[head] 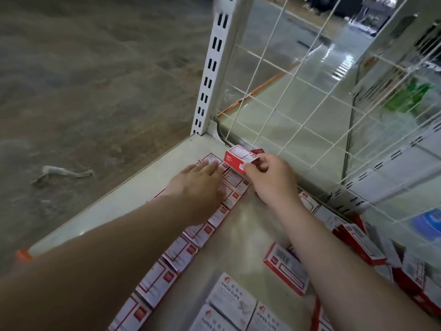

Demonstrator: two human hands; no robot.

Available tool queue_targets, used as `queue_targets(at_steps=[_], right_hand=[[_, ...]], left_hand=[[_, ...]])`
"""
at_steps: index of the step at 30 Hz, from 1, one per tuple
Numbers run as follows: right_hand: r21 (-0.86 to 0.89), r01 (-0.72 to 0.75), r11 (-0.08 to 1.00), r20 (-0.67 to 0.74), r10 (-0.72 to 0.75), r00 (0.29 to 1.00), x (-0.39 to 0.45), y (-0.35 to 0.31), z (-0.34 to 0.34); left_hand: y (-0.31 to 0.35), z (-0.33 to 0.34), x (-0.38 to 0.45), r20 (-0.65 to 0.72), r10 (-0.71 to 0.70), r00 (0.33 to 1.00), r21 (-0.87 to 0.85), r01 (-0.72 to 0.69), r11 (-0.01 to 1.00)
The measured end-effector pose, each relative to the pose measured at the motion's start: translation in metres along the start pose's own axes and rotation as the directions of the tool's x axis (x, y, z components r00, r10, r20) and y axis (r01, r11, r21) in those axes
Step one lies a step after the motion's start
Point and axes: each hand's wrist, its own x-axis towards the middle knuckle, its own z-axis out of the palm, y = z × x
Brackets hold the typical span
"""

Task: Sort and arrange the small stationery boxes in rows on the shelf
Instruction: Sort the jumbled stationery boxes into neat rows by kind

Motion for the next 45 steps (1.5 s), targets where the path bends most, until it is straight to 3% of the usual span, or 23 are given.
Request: queue_targets(at_steps=[9, 16, 21, 29, 45], right_hand=[[0.036, 0.015, 0.999, 0.060, -0.017, 0.998, 0.018, -0.008, 0.024], [-0.015, -0.005, 1.000, 0.016, 0.006, 1.000, 0.027, 0.000, 0.038], [-0.016, -0.052, 0.999, -0.008, 0.051, 0.999, 0.030, 0.012, 0.028], [0.023, -0.069, 0.997, 0.177, 0.064, 0.982, 0.029, 0.007, 0.030], [-0.035, -0.052, 0.998, 0.223, 0.059, 0.973, 0.030, 0.004, 0.033]], left_hand=[[-0.002, 0.001, 0.008, -0.043, -0.002, 0.999, -0.055, 0.000, 0.998], [-0.002, -0.001, 0.013, -0.060, 0.005, 0.998, -0.022, -0.006, 1.000], [-0.001, -0.002, 0.016, -0.042, -0.040, 0.998, -0.097, 0.036, 0.995], [0.001, -0.001, 0.015, -0.062, -0.061, 0.996, -0.087, 0.055, 0.995], [0.001, 0.002, 0.014, -0.072, -0.061, 0.996, -0.086, 0.055, 0.995]])
